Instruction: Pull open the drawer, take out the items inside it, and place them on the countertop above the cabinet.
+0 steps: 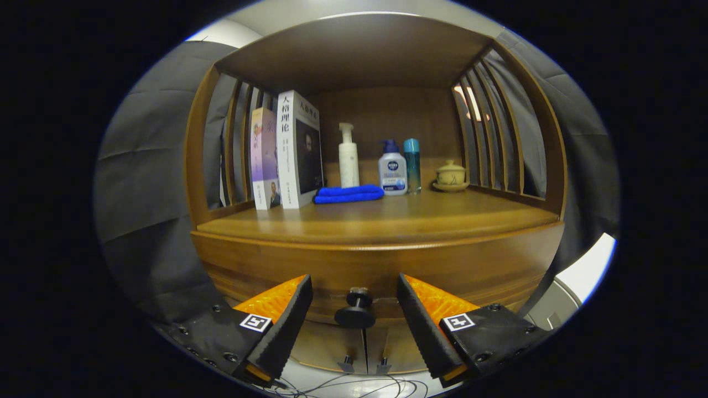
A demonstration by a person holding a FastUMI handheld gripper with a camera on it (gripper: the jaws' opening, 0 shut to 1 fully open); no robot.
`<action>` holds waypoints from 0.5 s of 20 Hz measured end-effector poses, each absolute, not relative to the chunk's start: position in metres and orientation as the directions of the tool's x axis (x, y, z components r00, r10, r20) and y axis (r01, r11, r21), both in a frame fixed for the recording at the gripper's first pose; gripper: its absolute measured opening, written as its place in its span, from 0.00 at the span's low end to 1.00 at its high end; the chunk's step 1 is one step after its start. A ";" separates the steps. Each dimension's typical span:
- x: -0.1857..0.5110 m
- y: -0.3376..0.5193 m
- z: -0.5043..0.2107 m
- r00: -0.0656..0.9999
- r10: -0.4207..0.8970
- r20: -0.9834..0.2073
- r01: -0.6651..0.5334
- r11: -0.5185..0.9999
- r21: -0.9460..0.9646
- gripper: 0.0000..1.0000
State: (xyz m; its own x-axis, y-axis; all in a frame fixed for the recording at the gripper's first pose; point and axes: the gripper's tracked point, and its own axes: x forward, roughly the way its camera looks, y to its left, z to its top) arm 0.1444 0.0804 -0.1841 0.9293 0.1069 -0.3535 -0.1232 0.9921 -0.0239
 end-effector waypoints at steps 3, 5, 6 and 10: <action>0.142 0.079 -0.199 0.916 0.096 -0.389 -0.112 0.993 -0.020 0.78; 0.144 0.078 -0.201 0.914 0.088 -0.397 -0.103 0.995 -0.018 0.66; 0.147 0.080 -0.202 0.912 0.092 -0.400 -0.108 0.994 -0.018 0.60; 0.142 0.081 -0.203 0.889 0.112 -0.445 -0.144 0.989 -0.040 0.47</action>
State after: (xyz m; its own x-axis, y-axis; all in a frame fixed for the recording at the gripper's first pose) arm 0.1420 0.0815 -0.2026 0.8885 0.1115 -0.4450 -0.1443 0.9887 -0.0403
